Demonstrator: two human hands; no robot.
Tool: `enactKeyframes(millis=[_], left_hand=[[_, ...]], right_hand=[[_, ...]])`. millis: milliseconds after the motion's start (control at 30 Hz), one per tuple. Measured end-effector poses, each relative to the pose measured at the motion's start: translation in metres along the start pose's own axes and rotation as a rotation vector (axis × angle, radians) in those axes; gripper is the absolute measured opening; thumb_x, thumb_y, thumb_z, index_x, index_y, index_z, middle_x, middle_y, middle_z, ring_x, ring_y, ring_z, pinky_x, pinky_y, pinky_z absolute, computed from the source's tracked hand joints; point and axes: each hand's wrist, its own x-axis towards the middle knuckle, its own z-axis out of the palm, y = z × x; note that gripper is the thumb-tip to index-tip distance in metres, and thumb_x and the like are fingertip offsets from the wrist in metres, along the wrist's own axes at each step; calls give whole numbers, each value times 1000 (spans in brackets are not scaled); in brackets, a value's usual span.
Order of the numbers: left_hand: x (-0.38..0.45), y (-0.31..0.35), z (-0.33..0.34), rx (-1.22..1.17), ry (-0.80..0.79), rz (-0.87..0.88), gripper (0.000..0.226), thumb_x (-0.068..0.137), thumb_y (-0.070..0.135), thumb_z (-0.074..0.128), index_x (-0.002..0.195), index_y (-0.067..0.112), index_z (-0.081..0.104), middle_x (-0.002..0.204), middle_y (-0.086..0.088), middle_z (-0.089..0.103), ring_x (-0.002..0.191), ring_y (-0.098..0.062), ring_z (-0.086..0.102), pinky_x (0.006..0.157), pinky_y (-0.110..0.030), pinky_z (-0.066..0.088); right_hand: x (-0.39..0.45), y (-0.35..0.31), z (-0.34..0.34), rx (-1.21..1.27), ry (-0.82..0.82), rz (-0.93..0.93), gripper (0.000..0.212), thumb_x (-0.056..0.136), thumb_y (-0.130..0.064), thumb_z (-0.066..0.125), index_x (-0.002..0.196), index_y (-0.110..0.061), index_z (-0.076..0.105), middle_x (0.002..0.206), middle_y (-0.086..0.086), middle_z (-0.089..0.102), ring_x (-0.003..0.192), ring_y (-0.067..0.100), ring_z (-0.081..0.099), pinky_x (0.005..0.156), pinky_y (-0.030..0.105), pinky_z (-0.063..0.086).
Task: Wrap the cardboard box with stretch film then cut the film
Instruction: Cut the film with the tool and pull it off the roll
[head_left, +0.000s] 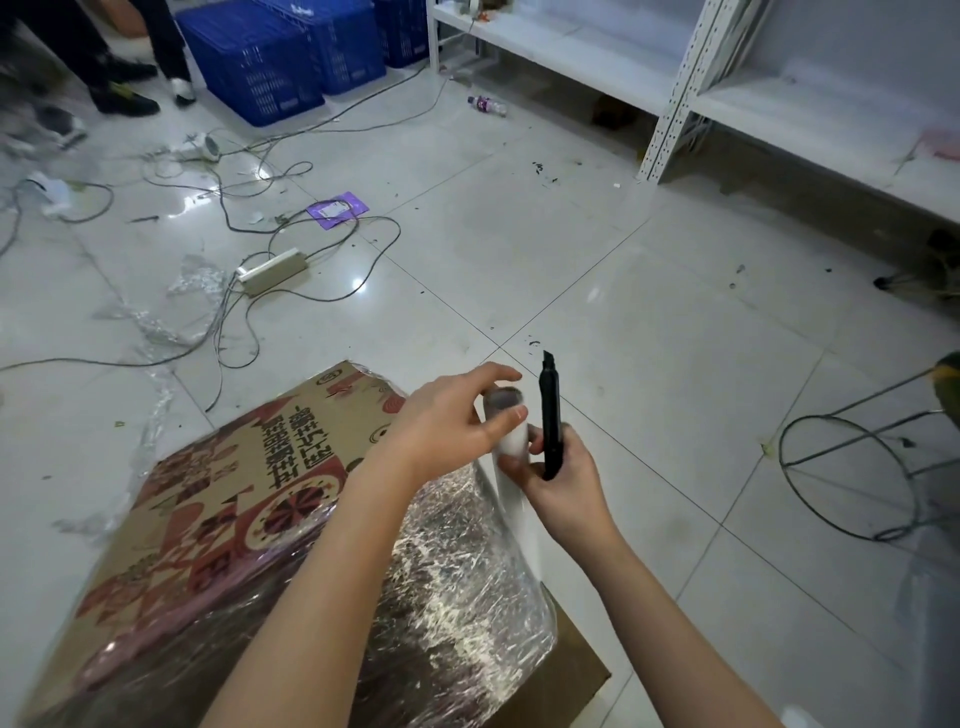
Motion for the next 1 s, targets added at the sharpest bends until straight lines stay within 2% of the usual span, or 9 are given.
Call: enactKeyframes(millis=[100, 233, 367, 500, 667, 767, 867, 933, 1000], left_hand=[[-2, 3, 2, -131, -42, -37, 28, 92, 38, 43, 114, 47, 58, 102, 23, 66, 66, -7, 67, 91, -38, 47], [-3, 7, 7, -42, -77, -9, 28, 99, 30, 42, 111, 52, 55, 105, 28, 64, 65, -3, 67, 85, -33, 49], [-3, 6, 8, -49, -43, -9, 26, 98, 20, 41, 93, 40, 56, 87, 17, 65, 64, -8, 67, 62, -28, 40], [-4, 8, 5, 15, -82, -67, 35, 93, 13, 38, 97, 34, 66, 65, 24, 54, 67, -6, 59, 59, -24, 33], [-4, 9, 6, 73, -90, -34, 27, 96, 20, 42, 105, 36, 62, 69, 29, 50, 75, -5, 56, 61, -22, 34], [-3, 5, 5, 17, -111, -43, 26, 97, 21, 43, 102, 38, 62, 70, 34, 50, 73, 0, 59, 61, -14, 35], [-4, 4, 7, 4, -130, -30, 26, 98, 23, 43, 102, 41, 61, 66, 37, 49, 65, 11, 56, 56, -7, 32], [-5, 4, 8, 42, -143, -5, 25, 99, 24, 42, 104, 42, 60, 69, 35, 50, 67, 8, 56, 59, -7, 33], [-5, 2, 9, 39, -144, 7, 23, 99, 26, 43, 103, 43, 59, 80, 31, 57, 75, 3, 60, 70, -16, 41]], right_hand=[[-3, 5, -8, -8, 24, 3, 29, 81, -6, 71, 80, -19, 45, 78, -9, 53, 61, -11, 52, 57, 8, 41], [-4, 9, -17, -9, 9, -11, 28, 80, -3, 70, 82, -18, 47, 76, -8, 50, 60, -11, 52, 57, 8, 42], [-3, 16, -23, 28, -22, 0, 28, 79, -5, 72, 88, -20, 51, 85, -7, 59, 76, 9, 62, 63, 16, 47], [-1, 21, -25, 48, -42, 9, 27, 78, -6, 72, 95, -18, 55, 95, -3, 64, 88, 26, 64, 67, 18, 52], [2, 20, -28, 65, -64, -3, 28, 79, 0, 70, 99, -11, 54, 91, -3, 62, 71, 4, 63, 61, 14, 48], [3, 23, -28, 78, -54, -7, 30, 78, -2, 71, 99, -16, 54, 95, -2, 65, 74, 13, 66, 61, 16, 48], [2, 25, -29, 98, -51, -20, 30, 78, 1, 70, 96, -17, 54, 93, -1, 66, 69, 9, 66, 59, 15, 48], [1, 26, -30, 105, -58, -29, 30, 78, 3, 69, 97, -15, 54, 90, -3, 65, 65, 4, 66, 59, 14, 48], [1, 27, -31, 110, -70, -35, 30, 79, 5, 68, 100, -12, 54, 88, -4, 64, 63, 3, 65, 59, 14, 48]])
